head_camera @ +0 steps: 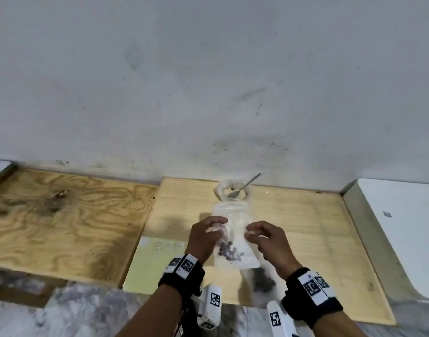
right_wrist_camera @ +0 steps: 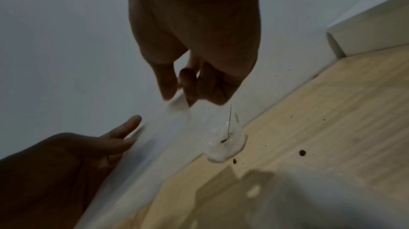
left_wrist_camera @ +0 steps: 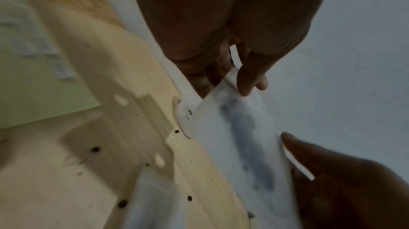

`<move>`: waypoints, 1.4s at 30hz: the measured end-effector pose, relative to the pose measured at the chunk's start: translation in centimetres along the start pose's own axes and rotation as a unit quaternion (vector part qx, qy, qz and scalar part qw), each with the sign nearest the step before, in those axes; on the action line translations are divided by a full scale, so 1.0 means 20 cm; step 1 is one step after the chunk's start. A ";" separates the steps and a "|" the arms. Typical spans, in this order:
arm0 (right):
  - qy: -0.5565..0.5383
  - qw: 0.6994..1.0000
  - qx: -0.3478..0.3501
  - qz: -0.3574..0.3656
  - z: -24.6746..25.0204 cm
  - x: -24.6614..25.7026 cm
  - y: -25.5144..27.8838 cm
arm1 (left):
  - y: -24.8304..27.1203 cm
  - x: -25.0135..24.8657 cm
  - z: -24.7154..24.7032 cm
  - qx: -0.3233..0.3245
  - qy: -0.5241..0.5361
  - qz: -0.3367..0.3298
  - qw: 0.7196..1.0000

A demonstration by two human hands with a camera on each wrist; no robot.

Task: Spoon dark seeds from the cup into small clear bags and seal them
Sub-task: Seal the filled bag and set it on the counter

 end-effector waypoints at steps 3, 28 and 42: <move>0.045 0.996 0.076 -0.008 -0.16 -0.09 0.12 | 0.11 0.12 0.11 0.021 0.031 0.075 0.996; 0.307 0.948 0.018 -0.088 -1.49 -0.36 -0.08 | -0.33 0.36 1.59 -0.111 0.035 0.132 0.984; 0.379 0.916 0.009 -0.127 -1.61 -0.39 -0.17 | -0.48 0.36 1.57 -0.059 -0.006 0.106 0.993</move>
Point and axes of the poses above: each hand's wrist, its own y-axis away from the middle knuckle, its own z-axis out of the back of the hand, x = y × z, the point moved 3 cm from there along -y, towards the middle knuckle, and after that the axes turned 3 degrees about z, right-handed, at the moved point
